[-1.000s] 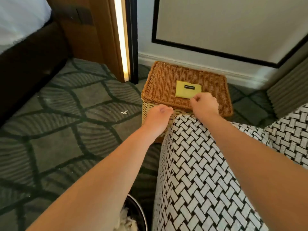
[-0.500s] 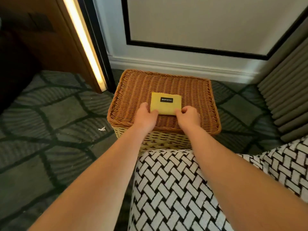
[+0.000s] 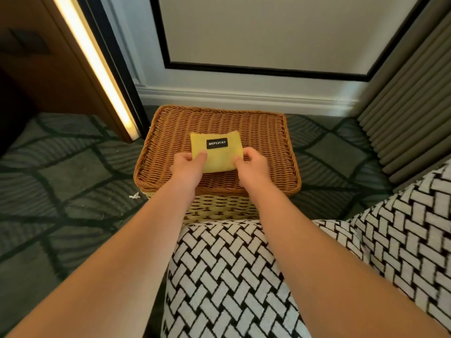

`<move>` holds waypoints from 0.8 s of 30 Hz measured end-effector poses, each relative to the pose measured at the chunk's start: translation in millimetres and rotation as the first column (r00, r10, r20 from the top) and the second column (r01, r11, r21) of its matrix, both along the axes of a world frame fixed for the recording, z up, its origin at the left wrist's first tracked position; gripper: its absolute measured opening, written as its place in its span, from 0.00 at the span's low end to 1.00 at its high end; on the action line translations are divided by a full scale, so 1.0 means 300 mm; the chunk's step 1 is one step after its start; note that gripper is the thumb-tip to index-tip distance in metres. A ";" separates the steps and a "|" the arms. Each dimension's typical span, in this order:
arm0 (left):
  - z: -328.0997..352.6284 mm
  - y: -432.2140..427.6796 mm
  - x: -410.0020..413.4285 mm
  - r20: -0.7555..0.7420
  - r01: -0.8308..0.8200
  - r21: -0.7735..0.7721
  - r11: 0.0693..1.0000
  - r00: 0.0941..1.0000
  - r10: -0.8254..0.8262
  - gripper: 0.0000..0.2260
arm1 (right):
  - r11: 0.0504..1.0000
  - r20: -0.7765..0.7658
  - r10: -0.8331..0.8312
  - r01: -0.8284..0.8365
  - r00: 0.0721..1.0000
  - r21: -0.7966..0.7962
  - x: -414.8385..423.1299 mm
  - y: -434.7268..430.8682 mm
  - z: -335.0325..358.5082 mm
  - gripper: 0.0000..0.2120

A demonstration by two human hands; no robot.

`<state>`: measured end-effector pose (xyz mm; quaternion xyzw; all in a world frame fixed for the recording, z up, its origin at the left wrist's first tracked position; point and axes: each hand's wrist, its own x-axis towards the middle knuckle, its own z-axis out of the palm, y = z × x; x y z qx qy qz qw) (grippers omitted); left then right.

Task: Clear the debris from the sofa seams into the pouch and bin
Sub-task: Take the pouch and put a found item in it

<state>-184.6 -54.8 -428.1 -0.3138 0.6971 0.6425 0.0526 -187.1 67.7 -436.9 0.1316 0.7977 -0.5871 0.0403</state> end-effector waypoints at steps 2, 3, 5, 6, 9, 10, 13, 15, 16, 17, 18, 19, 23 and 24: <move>0.038 0.000 0.035 -0.053 -0.042 0.149 0.988 0.997 0.051 0.12 | 0.999 -0.047 0.017 -0.019 0.999 -0.040 0.036 0.004 0.031 0.11; 0.058 -0.001 0.060 -0.078 -0.046 0.171 0.984 0.995 0.060 0.12 | 0.998 -0.060 0.027 -0.030 0.998 -0.048 0.058 0.008 0.048 0.10; 0.090 -0.002 0.123 -0.135 -0.045 0.113 0.993 0.989 0.060 0.12 | 0.998 -0.074 0.049 -0.053 0.996 -0.047 0.107 0.021 0.079 0.09; 0.104 0.001 0.154 -0.177 -0.044 0.070 0.997 0.983 0.056 0.12 | 0.996 -0.085 0.068 -0.072 0.994 -0.047 0.128 0.028 0.090 0.08; 0.157 0.009 0.265 -0.337 -0.051 0.045 0.998 0.939 0.063 0.11 | 0.989 -0.121 0.150 -0.149 0.981 0.019 0.203 0.045 0.131 0.06; 0.186 0.008 0.310 -0.380 -0.038 0.026 0.999 0.924 0.045 0.09 | 0.983 -0.128 0.180 -0.175 0.975 0.053 0.237 0.046 0.153 0.06; 0.255 0.021 0.428 -0.437 0.047 -0.187 0.981 0.891 -0.126 0.06 | 0.981 -0.141 0.180 -0.168 0.973 0.093 0.335 0.058 0.199 0.08; 0.314 0.028 0.521 -0.464 0.085 -0.307 0.948 0.856 -0.227 0.09 | 0.985 -0.175 0.163 -0.151 0.971 0.082 0.430 0.072 0.245 0.08; 0.349 0.033 0.572 -0.483 0.099 -0.335 0.937 0.836 -0.261 0.10 | 0.983 -0.182 0.175 -0.162 0.968 0.081 0.485 0.084 0.270 0.07; 0.381 0.036 0.614 -0.500 0.109 -0.358 0.927 0.817 -0.289 0.10 | 0.981 -0.177 0.191 -0.180 0.965 0.078 0.534 0.096 0.289 0.07; 0.416 0.039 0.664 -0.516 0.115 -0.367 0.923 0.800 -0.305 0.11 | 0.975 -0.169 0.217 -0.206 0.962 0.078 0.589 0.111 0.316 0.08; 0.451 0.042 0.721 -0.524 0.128 -0.370 0.920 0.789 -0.321 0.13 | 0.968 -0.161 0.246 -0.235 0.956 0.082 0.649 0.127 0.344 0.09; 0.520 0.074 0.955 -0.492 0.187 -0.384 0.904 0.787 -0.372 0.17 | 0.938 -0.150 0.330 -0.306 0.932 0.164 0.875 0.206 0.427 0.08; 0.522 0.086 1.010 -0.475 0.190 -0.389 0.902 0.797 -0.373 0.18 | 0.934 -0.134 0.335 -0.310 0.933 0.175 0.924 0.221 0.438 0.07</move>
